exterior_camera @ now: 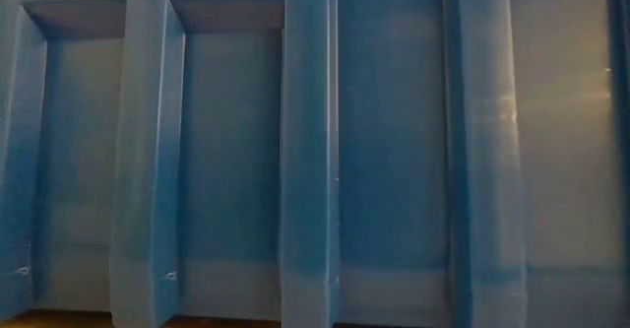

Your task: Sort blocks

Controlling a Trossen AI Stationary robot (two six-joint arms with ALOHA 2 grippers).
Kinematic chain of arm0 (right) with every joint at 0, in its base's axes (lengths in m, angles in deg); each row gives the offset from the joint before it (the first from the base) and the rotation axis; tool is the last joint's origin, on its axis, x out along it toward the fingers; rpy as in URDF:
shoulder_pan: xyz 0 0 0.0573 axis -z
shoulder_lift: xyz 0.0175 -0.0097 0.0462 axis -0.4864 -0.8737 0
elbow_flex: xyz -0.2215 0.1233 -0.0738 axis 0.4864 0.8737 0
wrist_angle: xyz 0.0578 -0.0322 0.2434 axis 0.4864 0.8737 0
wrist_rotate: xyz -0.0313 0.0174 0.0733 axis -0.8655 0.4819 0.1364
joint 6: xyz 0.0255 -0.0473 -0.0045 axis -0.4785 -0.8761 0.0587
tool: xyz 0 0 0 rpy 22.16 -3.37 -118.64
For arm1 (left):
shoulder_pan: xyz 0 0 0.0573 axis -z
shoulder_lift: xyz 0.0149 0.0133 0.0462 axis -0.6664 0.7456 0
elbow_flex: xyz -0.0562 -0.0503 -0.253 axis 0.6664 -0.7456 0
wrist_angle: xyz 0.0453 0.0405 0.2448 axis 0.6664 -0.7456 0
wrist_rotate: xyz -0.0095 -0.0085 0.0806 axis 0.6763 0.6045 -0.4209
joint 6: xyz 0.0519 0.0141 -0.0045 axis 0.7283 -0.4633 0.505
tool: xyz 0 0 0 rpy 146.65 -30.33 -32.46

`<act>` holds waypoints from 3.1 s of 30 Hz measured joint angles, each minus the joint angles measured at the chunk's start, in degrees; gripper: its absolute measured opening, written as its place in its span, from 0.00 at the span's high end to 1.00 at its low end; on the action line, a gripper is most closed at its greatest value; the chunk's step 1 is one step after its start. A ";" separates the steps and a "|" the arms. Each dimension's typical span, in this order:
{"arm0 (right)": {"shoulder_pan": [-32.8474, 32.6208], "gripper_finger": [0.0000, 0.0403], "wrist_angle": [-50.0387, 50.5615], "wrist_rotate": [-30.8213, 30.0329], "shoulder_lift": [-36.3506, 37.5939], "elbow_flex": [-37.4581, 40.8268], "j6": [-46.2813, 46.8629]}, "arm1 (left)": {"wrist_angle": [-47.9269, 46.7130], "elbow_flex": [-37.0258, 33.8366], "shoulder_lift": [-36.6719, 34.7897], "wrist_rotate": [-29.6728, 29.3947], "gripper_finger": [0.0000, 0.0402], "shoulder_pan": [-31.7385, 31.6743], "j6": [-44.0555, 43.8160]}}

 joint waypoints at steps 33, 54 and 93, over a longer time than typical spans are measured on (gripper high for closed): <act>-1.18 1.00 -4.59 -0.27 -3.34 0.20 -0.03 | -13.56 4.55 3.04 4.72 1.00 0.02 -1.79; -1.16 1.00 -6.32 -0.36 -4.06 0.17 0.14 | -14.28 4.55 2.29 6.31 1.00 0.62 -4.74; -3.31 1.00 -2.16 6.18 -10.33 0.06 6.25 | -13.91 8.68 1.84 4.34 1.00 0.66 -3.40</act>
